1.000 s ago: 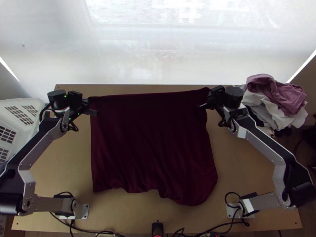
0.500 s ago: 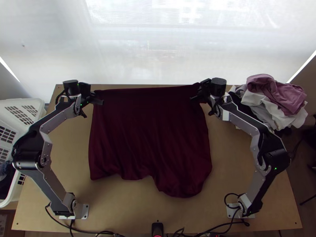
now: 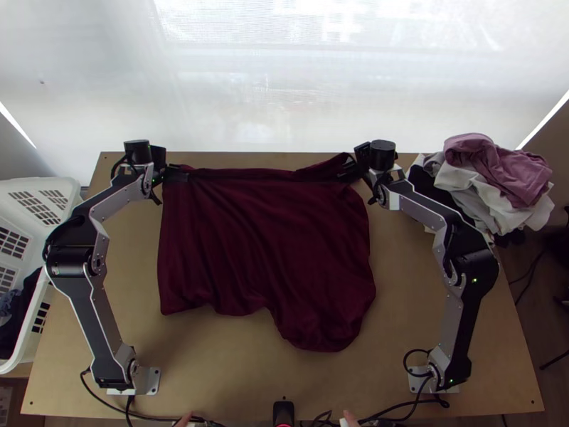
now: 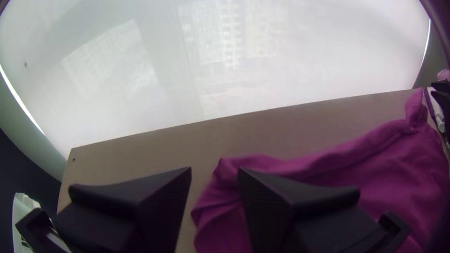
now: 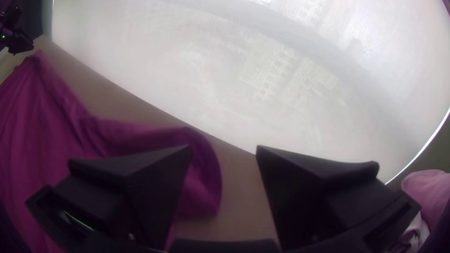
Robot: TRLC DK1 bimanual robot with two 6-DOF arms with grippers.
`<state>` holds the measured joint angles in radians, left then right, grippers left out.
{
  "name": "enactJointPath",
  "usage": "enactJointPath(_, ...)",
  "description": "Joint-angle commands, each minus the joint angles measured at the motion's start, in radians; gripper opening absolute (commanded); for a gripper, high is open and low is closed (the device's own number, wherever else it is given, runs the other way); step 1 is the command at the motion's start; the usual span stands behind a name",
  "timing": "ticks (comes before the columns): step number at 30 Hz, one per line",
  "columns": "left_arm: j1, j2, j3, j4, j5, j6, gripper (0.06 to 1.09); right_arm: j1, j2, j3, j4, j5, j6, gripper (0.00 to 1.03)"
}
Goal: Fold the t-shirt
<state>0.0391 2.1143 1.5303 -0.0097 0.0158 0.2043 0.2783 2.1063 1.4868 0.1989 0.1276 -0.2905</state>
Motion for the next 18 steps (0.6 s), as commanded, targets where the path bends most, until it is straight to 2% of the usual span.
enactJointPath(1,-0.004,-0.037,0.025,-0.118,-0.007,-0.072,0.94,0.009,0.000,0.006,-0.016,0.009,-0.001,0.99)
enactJointPath(4,-0.002,-0.152,-0.038,-0.174,0.003,-0.092,0.97,0.007,-0.057,-0.025,-0.016,0.015,0.001,0.98)
enactJointPath(11,0.001,-0.485,-0.277,-0.427,0.121,-0.072,0.99,0.013,-0.289,-0.163,-0.121,0.015,0.054,0.98)
enactJointPath(18,0.039,-0.786,-0.501,-0.702,0.124,-0.002,0.99,0.058,-0.589,-0.350,-0.240,0.014,0.086,0.98)
